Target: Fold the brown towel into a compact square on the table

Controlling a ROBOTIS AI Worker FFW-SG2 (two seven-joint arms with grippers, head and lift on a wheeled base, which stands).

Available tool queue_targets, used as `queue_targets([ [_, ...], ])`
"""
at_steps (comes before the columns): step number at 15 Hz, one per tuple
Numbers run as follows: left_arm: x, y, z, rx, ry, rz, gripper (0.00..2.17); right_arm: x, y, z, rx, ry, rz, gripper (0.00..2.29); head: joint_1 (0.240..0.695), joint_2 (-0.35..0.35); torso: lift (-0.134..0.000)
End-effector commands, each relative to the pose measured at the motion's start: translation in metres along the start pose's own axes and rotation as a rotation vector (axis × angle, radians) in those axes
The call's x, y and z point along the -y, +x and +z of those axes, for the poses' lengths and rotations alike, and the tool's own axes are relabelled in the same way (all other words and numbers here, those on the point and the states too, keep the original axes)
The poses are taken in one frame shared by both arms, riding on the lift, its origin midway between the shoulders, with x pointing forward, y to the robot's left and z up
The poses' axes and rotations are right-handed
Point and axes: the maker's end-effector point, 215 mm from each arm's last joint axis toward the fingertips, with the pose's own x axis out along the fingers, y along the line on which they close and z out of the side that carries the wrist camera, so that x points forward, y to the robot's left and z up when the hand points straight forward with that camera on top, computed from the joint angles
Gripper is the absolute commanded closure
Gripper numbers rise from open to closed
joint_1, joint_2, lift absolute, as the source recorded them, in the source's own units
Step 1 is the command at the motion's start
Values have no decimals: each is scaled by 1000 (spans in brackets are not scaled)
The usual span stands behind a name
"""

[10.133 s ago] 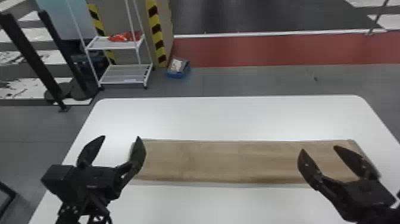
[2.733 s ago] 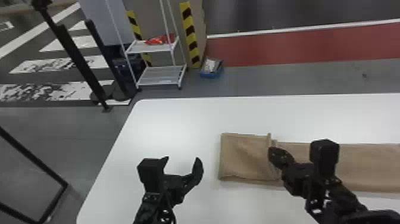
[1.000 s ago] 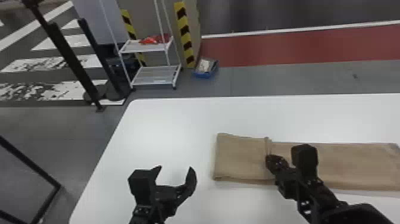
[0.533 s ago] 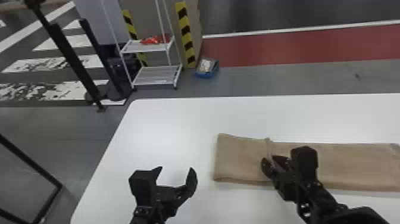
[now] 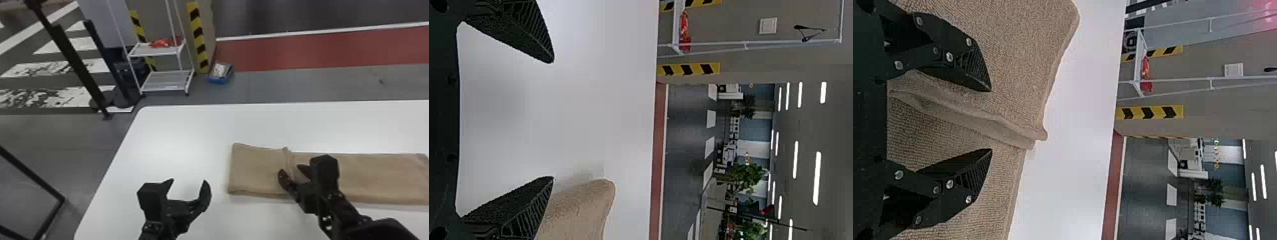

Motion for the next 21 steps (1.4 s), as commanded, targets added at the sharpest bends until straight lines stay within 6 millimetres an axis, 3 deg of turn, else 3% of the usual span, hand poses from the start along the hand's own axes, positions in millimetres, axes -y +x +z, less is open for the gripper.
queue_targets([
  [1, 1, -1, -1, -2, -4, 1, 33, -1, 3, -1, -12, -3, 2, 758, 695, 227, -57],
  [8, 0, -1, -2, -3, -4, 2, 33, -1, 4, -2, -22, 10, 7, 772, 695, 228, -57],
  [9, 0, -1, -2, -3, -4, 2, 33, -1, 4, -2, -21, 11, 7, 1072, 695, 227, -57],
  [10, 0, -1, -2, -5, -4, 2, 33, -2, 4, -2, -21, 14, 8, 1143, 695, 228, -57],
  [14, -1, -2, -4, -12, -6, 3, 33, -5, 3, 0, -2, 18, 16, 1150, 695, 231, -57],
  [19, -2, -2, -4, -12, -4, 5, 33, -16, -17, 37, 98, 14, 22, 1146, 695, 237, -57],
  [21, -4, -2, -3, -10, -5, 8, 33, -15, -41, 66, 150, 35, 23, 1146, 695, 245, -57],
])
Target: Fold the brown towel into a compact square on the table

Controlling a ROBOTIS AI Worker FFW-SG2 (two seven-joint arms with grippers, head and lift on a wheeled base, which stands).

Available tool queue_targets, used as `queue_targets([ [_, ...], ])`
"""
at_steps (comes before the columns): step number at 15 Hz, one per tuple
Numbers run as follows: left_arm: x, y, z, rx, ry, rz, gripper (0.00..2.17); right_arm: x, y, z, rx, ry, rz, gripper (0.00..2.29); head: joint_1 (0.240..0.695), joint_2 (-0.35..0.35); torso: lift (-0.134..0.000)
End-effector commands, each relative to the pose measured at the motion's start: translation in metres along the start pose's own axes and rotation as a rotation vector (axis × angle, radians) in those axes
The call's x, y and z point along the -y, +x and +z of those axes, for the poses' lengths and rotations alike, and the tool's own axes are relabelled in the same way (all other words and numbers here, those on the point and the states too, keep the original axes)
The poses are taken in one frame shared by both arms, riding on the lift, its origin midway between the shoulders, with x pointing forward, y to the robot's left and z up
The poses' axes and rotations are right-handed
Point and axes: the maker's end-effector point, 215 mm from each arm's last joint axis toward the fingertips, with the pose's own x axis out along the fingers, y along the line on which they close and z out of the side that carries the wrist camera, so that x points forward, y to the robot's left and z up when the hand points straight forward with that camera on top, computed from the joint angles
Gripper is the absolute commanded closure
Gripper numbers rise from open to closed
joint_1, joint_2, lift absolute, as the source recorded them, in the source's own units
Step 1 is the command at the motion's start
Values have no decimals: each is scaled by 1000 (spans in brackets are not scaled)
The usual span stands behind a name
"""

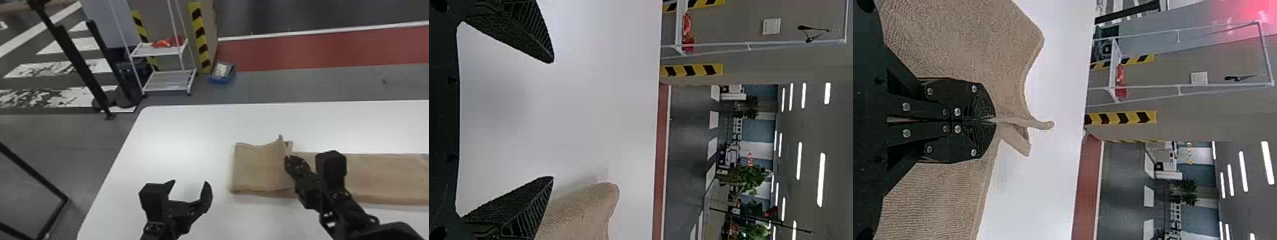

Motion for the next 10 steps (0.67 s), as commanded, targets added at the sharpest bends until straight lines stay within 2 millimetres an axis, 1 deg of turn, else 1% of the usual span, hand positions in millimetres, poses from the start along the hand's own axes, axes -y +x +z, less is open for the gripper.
queue_targets([
  [1, -3, -1, 1, 2, -4, 7, 33, 10, -28, 35, 44, 38, -12, 1146, 695, 247, -57],
  [2, -8, -1, 3, 7, -3, 15, 33, 30, -43, 47, 37, 55, -41, 1146, 695, 248, -57],
  [3, -12, -1, 5, 14, -3, 22, 33, 54, -58, 53, 27, 71, -76, 1146, 695, 245, -57],
  [4, -14, -1, 7, 20, -6, 24, 33, 84, -74, 46, -3, 87, -111, 1150, 695, 236, -57],
  [5, -13, -1, 11, 33, -10, 23, 33, 111, -85, 37, -23, 106, -143, 1146, 695, 205, -57],
  [6, -13, -1, 16, 51, -10, 23, 33, 144, -97, 25, -42, 125, -183, 1150, 695, 185, -57],
  [8, -11, -3, 20, 66, -10, 20, 33, 187, -111, -16, -101, 173, -242, 1146, 695, 128, -57],
  [9, -8, -2, 20, 66, -11, 14, 33, 199, -111, -33, -133, 182, -256, 1146, 695, 94, -57],
  [10, -4, -2, 20, 66, -11, 10, 33, 199, -109, -43, -153, 185, -253, 1146, 695, 36, -57],
])
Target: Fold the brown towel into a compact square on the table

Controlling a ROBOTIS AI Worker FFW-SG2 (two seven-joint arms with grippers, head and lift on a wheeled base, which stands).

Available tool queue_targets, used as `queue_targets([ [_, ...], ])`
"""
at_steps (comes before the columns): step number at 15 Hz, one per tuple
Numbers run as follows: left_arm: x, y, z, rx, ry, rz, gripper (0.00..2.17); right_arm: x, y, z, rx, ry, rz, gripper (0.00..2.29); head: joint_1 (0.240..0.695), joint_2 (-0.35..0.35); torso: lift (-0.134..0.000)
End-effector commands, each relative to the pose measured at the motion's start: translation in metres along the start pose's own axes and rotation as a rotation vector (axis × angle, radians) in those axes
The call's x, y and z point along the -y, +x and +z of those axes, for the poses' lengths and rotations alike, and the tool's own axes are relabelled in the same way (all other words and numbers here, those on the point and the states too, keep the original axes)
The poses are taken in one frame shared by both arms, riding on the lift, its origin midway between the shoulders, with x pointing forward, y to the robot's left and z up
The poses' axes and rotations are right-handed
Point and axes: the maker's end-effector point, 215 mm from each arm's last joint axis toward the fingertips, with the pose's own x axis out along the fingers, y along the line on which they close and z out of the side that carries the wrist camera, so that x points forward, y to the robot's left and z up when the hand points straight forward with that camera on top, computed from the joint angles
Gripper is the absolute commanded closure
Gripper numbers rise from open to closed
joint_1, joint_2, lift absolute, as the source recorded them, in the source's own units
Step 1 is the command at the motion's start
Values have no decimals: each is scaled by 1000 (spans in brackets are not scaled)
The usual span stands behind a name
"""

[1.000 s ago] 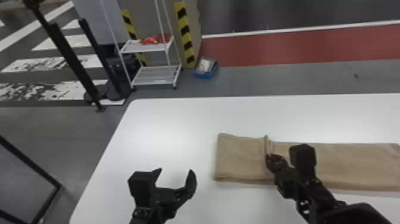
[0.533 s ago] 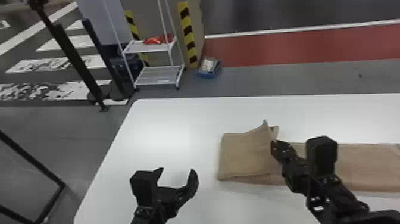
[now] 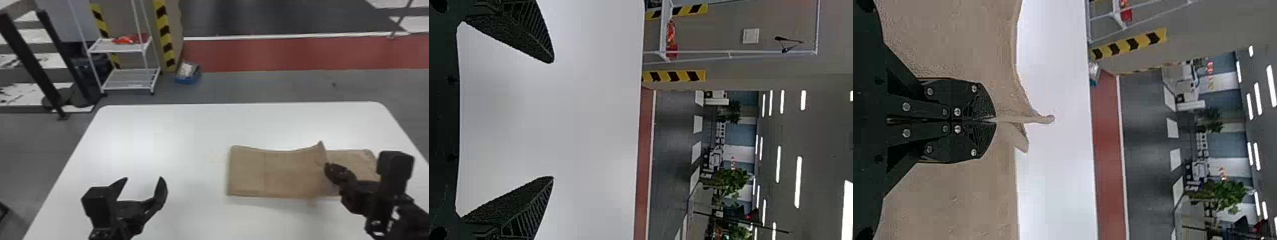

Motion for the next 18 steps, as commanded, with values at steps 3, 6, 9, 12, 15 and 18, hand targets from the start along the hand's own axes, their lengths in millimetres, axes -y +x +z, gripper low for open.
queue_targets([
  [3, 19, 1, 9, 16, 1, -19, 33, 8, -1, 4, 19, 1, -6, 1146, 695, -7, -57],
  [6, 19, -2, 21, 39, 2, -14, 33, 23, -30, 51, 72, 21, -3, 1146, 695, -23, -57],
  [9, 19, -5, 21, 39, 1, -14, 33, 80, -58, 71, 108, 61, -71, 1146, 695, -57, -57],
  [12, 23, -7, 15, 26, 1, -24, 33, 113, -32, 20, 19, 34, -102, 1146, 695, -119, -57],
  [15, 37, -7, 14, 25, 9, -43, 33, 121, -7, 23, 63, 10, -100, 1150, 695, -164, -57],
  [18, 37, -10, 10, 17, 15, -43, 33, 115, -8, 52, 135, -8, -72, 1146, 695, -177, -57],
])
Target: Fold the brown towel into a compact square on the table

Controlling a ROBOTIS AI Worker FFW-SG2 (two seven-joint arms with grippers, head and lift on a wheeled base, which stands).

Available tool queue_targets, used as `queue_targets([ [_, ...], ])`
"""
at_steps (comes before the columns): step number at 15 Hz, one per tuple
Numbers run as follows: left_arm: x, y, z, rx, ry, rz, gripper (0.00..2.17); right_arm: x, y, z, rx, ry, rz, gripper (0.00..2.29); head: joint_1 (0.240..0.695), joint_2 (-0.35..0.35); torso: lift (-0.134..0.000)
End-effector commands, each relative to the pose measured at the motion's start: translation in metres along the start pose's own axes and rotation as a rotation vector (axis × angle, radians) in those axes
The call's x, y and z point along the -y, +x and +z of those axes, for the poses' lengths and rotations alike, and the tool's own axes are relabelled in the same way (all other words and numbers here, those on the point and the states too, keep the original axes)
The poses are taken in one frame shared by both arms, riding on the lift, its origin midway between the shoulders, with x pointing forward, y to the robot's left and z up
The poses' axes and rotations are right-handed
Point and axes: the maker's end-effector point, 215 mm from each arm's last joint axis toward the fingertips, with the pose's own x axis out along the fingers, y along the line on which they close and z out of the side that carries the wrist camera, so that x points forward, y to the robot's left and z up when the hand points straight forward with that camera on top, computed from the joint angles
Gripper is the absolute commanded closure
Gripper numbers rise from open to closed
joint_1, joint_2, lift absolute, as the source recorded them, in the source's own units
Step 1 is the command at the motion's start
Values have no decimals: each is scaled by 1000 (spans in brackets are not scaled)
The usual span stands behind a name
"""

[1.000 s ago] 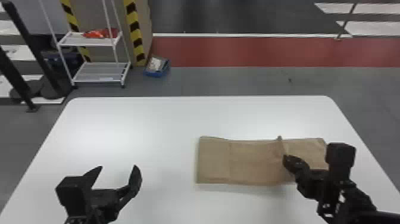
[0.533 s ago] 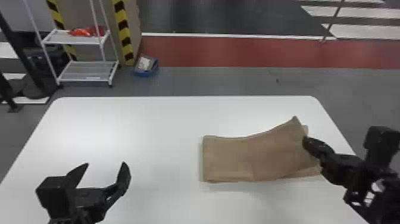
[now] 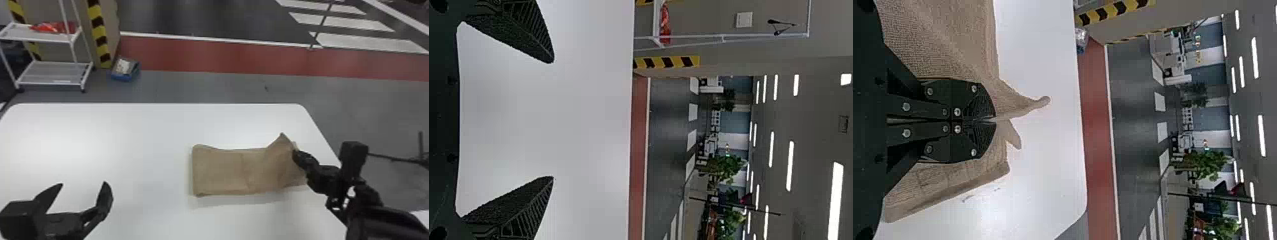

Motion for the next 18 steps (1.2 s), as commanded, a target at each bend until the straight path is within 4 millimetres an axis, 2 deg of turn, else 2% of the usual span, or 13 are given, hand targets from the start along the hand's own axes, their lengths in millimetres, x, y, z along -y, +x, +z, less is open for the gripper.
queue_targets([
  [1, 1, -1, -2, -5, 0, 2, 33, 5, -2, 24, 51, -4, -3, 1146, 695, -175, -57],
  [3, 0, -2, -2, -5, 1, 4, 36, 19, -2, 38, 77, 3, -20, 1150, 695, -176, -57],
  [4, -2, -2, -3, -6, 1, 5, 36, 25, -1, 31, 72, 3, -25, 1150, 695, -181, -57],
  [8, -4, 3, -5, -11, 1, 9, 36, 38, 29, -21, -56, -37, -42, 1146, 695, -202, -57],
  [9, -4, 4, -5, -11, 1, 8, 36, 37, 34, -32, -89, -41, -54, 1038, 695, -202, -57],
  [10, -4, 6, -4, -9, 3, 9, 36, 41, 35, -31, -80, -50, -78, 822, 695, -203, -57],
  [11, -4, 9, -5, -14, 3, 9, 36, 44, 35, -24, -61, -56, -89, 819, 695, -204, -57],
  [12, -5, 13, -6, -17, 3, 10, 36, 51, 34, -15, -40, -58, -120, 667, 695, -206, -57],
  [13, -5, 16, -4, -15, 4, 9, 36, 56, 32, 0, 1, -73, -151, 228, 695, -208, -57],
  [14, -5, 18, -5, -17, 3, 9, 36, 64, 26, 15, 42, -84, -187, -1, 695, -213, -57],
  [16, -1, 23, -2, -12, 0, 2, 36, 75, 9, 43, 141, -109, -256, 12, 695, -224, -57],
  [18, 10, 28, 1, -6, -2, -14, 36, 86, 5, 37, 126, -77, -264, 63, 695, -245, -57],
])
